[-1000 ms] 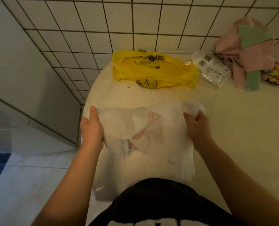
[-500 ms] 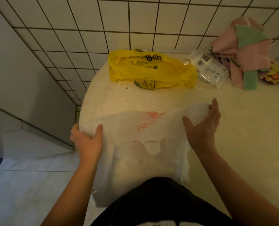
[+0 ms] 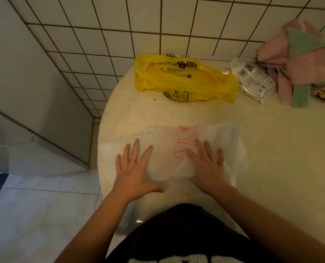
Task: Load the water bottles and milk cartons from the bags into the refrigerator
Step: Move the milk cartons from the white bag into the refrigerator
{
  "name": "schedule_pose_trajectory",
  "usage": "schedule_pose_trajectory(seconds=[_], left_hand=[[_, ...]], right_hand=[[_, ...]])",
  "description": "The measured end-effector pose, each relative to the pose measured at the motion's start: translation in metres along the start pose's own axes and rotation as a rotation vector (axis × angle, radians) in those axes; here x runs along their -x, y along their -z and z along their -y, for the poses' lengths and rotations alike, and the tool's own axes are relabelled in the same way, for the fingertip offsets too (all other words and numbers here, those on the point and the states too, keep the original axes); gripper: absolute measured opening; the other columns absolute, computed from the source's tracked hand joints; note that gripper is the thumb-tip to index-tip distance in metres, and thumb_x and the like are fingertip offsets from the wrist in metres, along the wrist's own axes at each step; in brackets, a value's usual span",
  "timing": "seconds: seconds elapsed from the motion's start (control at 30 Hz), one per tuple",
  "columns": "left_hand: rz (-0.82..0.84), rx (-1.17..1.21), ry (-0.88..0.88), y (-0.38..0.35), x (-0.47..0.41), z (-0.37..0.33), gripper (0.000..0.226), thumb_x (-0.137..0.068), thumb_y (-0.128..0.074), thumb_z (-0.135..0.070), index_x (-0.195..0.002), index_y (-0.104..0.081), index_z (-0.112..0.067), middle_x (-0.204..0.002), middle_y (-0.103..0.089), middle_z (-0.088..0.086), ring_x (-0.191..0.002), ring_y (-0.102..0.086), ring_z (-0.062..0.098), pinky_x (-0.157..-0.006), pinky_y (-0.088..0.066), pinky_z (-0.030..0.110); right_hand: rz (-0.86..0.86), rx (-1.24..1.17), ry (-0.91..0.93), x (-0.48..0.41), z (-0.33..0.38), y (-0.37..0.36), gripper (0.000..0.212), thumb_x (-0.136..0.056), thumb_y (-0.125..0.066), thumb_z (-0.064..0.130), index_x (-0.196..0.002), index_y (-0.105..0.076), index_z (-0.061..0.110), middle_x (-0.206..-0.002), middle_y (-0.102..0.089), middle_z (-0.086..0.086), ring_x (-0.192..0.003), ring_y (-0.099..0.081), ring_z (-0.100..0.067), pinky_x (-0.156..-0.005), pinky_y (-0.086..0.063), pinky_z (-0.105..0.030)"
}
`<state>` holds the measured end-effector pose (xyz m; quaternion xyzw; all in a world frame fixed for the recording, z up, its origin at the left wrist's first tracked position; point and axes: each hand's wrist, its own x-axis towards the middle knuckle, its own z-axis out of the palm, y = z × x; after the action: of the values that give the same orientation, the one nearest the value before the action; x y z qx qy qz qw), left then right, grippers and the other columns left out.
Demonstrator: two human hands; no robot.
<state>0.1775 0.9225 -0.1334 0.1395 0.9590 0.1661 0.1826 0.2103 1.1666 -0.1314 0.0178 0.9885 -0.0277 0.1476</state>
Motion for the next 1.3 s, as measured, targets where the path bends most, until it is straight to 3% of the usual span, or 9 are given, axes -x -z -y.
schedule_pose_trajectory(seconds=[0.07, 0.17, 0.27, 0.37, 0.5, 0.7, 1.07, 1.2, 1.3], left_hand=[[-0.081, -0.042, 0.025, -0.01, 0.003, 0.007, 0.118, -0.063, -0.07, -0.074, -0.151, 0.005, -0.048, -0.159, 0.03, -0.004, -0.147, 0.026, 0.027, -0.119, 0.006, 0.055], [-0.279, -0.033, 0.084, -0.019, 0.003, 0.019, 0.083, -0.081, -0.07, -0.044, -0.151, -0.025, -0.04, -0.164, -0.004, 0.005, -0.15, 0.002, 0.035, -0.118, -0.005, 0.057], [-0.448, -0.015, 0.054, -0.017, -0.006, 0.027, 0.039, -0.083, -0.07, -0.022, -0.121, -0.062, -0.026, -0.146, -0.046, 0.006, -0.14, -0.031, 0.035, -0.112, -0.024, 0.056], [-0.537, 0.041, 0.039, 0.008, -0.024, 0.026, 0.023, -0.081, -0.065, -0.01, -0.103, -0.067, -0.018, -0.113, -0.067, 0.005, -0.113, -0.056, 0.033, -0.096, -0.039, 0.047], [-0.597, 0.115, 0.113, 0.053, -0.063, 0.017, 0.02, -0.086, -0.055, -0.007, -0.104, -0.061, -0.013, -0.086, -0.066, 0.012, -0.076, -0.06, 0.036, -0.065, -0.047, 0.04], [-0.458, 0.144, 0.128, 0.064, -0.141, 0.029, 0.009, -0.097, -0.046, -0.017, -0.105, -0.05, -0.014, -0.086, -0.062, 0.011, -0.071, -0.054, 0.031, -0.055, -0.035, 0.034], [-0.242, 0.01, 0.229, 0.058, -0.276, 0.058, 0.016, -0.094, -0.048, -0.022, -0.103, -0.056, -0.012, -0.096, -0.062, 0.012, -0.085, -0.059, 0.034, -0.065, -0.047, 0.039], [-0.159, -0.005, 0.278, 0.04, -0.289, 0.062, 0.023, -0.087, -0.056, -0.024, -0.109, -0.059, -0.018, -0.108, -0.062, 0.012, -0.096, -0.059, 0.036, -0.078, -0.048, 0.041], [-0.138, 0.061, 0.262, 0.043, -0.285, 0.058, 0.041, -0.087, -0.061, -0.028, -0.126, -0.051, -0.02, -0.127, -0.052, 0.014, -0.111, -0.05, 0.038, -0.088, -0.042, 0.046]], right_hand=[[-0.113, -0.07, -0.013, 0.001, -0.008, -0.003, 0.062, -0.077, -0.059, 0.027, -0.138, -0.047, 0.034, -0.161, -0.019, -0.004, -0.15, -0.009, -0.028, -0.116, -0.003, -0.061], [-0.284, -0.165, 0.029, -0.001, -0.02, -0.003, 0.047, -0.067, -0.053, 0.019, -0.112, -0.068, 0.026, -0.139, -0.054, -0.006, -0.134, -0.043, -0.031, -0.11, -0.027, -0.057], [-0.391, -0.3, 0.065, -0.009, -0.027, 0.01, 0.048, -0.07, -0.041, 0.018, -0.108, -0.07, 0.018, -0.12, -0.066, -0.003, -0.115, -0.058, -0.03, -0.098, -0.041, -0.046], [-0.466, -0.413, 0.048, -0.025, -0.039, 0.028, 0.048, -0.069, -0.036, 0.015, -0.105, -0.068, 0.01, -0.108, -0.067, -0.008, -0.1, -0.059, -0.034, -0.088, -0.05, -0.046], [-0.478, -0.341, -0.064, -0.059, -0.063, 0.046, 0.043, -0.068, -0.044, 0.004, -0.105, -0.067, 0.007, -0.107, -0.064, -0.014, -0.098, -0.057, -0.04, -0.085, -0.05, -0.047], [-0.284, -0.342, -0.196, -0.118, -0.08, 0.067, 0.034, -0.083, -0.051, 0.005, -0.113, -0.063, 0.014, -0.11, -0.066, -0.013, -0.103, -0.059, -0.037, -0.081, -0.049, -0.043], [-0.183, -0.313, -0.295, -0.254, -0.097, 0.077, 0.028, -0.09, -0.047, 0.006, -0.112, -0.059, 0.019, -0.11, -0.063, -0.013, -0.099, -0.06, -0.036, -0.07, -0.042, -0.035], [0.035, -0.258, -0.333, -0.278, -0.093, 0.057, 0.032, -0.095, -0.049, 0.019, -0.127, -0.048, 0.019, -0.123, -0.057, -0.015, -0.111, -0.056, -0.037, -0.083, -0.047, -0.044], [0.175, -0.395, -0.396, -0.281, -0.084, 0.05, 0.07, -0.092, -0.06, 0.034, -0.149, -0.024, 0.017, -0.147, -0.037, -0.021, -0.132, -0.039, -0.041, -0.104, -0.038, -0.051]])
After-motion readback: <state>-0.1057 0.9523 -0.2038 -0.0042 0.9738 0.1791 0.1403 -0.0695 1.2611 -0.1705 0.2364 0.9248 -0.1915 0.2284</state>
